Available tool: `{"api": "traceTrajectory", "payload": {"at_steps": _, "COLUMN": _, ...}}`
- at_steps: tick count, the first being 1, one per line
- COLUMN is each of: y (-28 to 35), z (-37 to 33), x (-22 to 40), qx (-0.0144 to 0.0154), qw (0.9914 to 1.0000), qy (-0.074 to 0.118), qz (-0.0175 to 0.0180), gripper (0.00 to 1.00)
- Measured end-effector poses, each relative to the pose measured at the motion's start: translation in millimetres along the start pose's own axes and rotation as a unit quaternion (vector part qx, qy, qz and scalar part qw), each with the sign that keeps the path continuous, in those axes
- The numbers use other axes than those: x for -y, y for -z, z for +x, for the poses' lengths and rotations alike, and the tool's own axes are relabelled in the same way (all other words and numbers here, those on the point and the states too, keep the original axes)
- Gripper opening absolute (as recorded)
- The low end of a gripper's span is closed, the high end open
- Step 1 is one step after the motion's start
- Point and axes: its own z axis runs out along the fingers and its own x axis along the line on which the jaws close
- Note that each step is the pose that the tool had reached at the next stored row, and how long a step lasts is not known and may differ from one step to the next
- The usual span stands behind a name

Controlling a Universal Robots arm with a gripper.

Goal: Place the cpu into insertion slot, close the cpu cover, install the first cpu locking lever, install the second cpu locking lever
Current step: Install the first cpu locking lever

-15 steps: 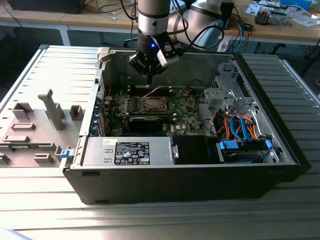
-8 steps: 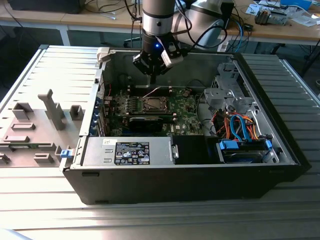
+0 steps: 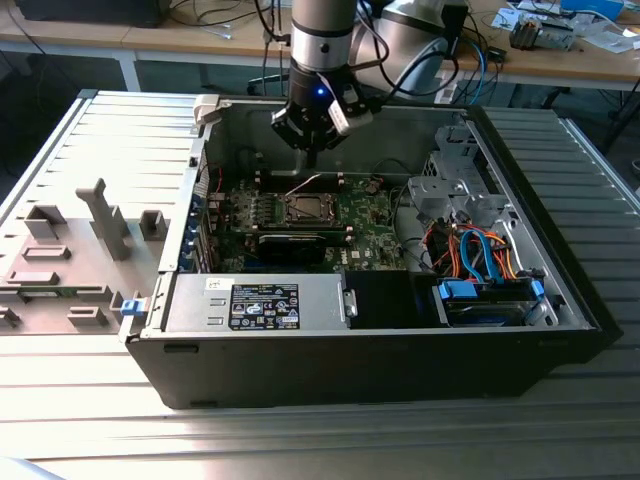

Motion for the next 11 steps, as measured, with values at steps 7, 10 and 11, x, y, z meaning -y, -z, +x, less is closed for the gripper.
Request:
{"api": "traceTrajectory", "payload": {"at_steps": 7, "y": -1.3, "z": -1.8, "x": 0.2, "qx": -0.0001, "qw": 1.00000, "qy": 0.000, "qz": 0.0011, "gripper": 0.11}}
{"api": "traceTrajectory", "payload": {"at_steps": 10, "y": -1.4, "z": -1.9, "x": 0.1, "qx": -0.0001, "qw": 1.00000, "qy": 0.000, "qz": 0.0011, "gripper": 0.11}}
{"api": "traceTrajectory", "payload": {"at_steps": 11, "y": -1.4, "z": -1.9, "x": 0.1, "qx": -0.0001, "qw": 1.00000, "qy": 0.000, "qz": 0.0011, "gripper": 0.11}}
